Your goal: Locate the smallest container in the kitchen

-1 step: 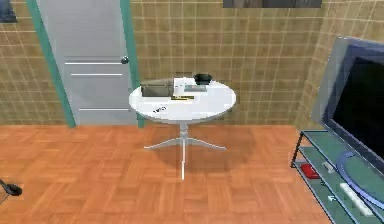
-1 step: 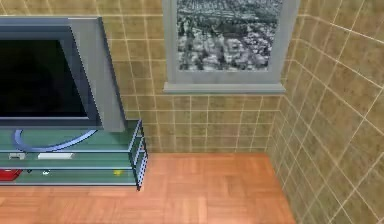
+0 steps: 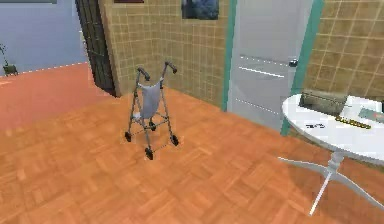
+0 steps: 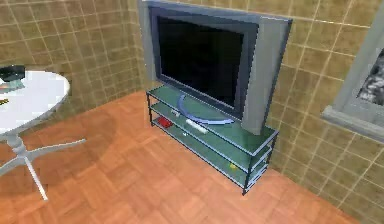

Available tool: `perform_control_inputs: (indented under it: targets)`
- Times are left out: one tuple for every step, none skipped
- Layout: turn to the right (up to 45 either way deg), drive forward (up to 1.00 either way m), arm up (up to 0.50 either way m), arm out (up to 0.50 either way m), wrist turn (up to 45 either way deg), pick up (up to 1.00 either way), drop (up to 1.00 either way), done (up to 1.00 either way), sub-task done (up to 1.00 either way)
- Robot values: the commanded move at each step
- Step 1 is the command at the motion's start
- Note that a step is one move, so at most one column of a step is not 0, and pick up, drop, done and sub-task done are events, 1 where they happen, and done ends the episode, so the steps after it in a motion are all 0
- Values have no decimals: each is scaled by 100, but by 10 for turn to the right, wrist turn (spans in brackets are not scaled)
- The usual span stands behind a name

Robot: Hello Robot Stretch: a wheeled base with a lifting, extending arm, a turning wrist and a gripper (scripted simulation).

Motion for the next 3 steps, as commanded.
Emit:
perform_control_inputs:
  targets:
    - [-450, 0, 0, 0, 0, 0, 0, 0, 0]
    - [-300, 0, 0, 0, 0, 0, 0, 0, 0]
    - [0, 30, 0, 0, 0, 0, 0, 0, 0]
